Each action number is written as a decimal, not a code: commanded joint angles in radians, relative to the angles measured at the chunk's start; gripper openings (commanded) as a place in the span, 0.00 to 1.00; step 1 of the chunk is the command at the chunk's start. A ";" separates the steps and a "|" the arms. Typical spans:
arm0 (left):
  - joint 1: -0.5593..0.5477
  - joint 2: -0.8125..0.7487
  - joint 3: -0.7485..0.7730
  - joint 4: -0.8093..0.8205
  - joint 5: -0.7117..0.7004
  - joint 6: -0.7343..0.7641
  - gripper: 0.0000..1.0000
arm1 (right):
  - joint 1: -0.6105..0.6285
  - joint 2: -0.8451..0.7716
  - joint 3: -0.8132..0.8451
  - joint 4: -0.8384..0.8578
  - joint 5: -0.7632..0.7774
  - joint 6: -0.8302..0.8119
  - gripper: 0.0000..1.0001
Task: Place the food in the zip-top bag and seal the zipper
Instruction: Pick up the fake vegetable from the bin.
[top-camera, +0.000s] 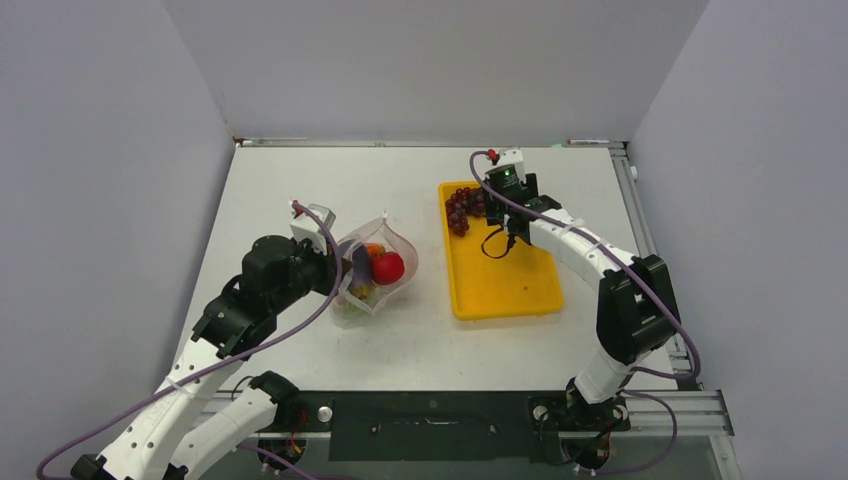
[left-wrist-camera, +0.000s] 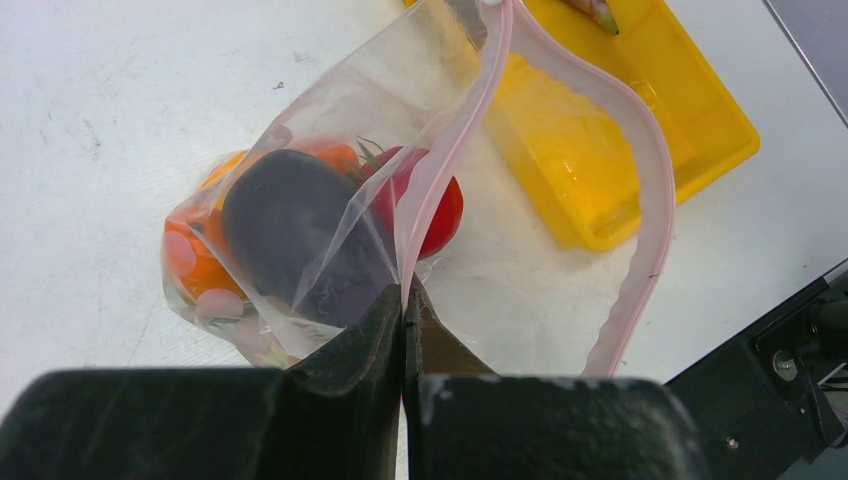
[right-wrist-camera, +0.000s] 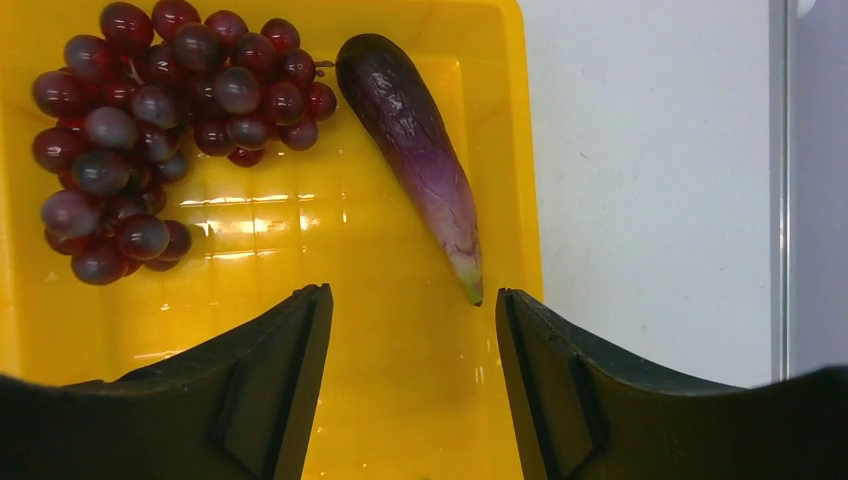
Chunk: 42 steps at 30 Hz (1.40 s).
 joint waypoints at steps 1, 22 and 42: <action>0.006 0.003 0.019 0.024 0.007 -0.001 0.00 | -0.025 0.057 0.076 0.025 -0.014 0.011 0.61; 0.010 0.032 0.020 0.023 0.021 -0.001 0.00 | -0.129 0.379 0.336 0.028 -0.087 -0.006 0.54; 0.015 0.046 0.021 0.016 0.028 0.001 0.00 | -0.156 0.582 0.518 -0.008 -0.093 -0.047 0.55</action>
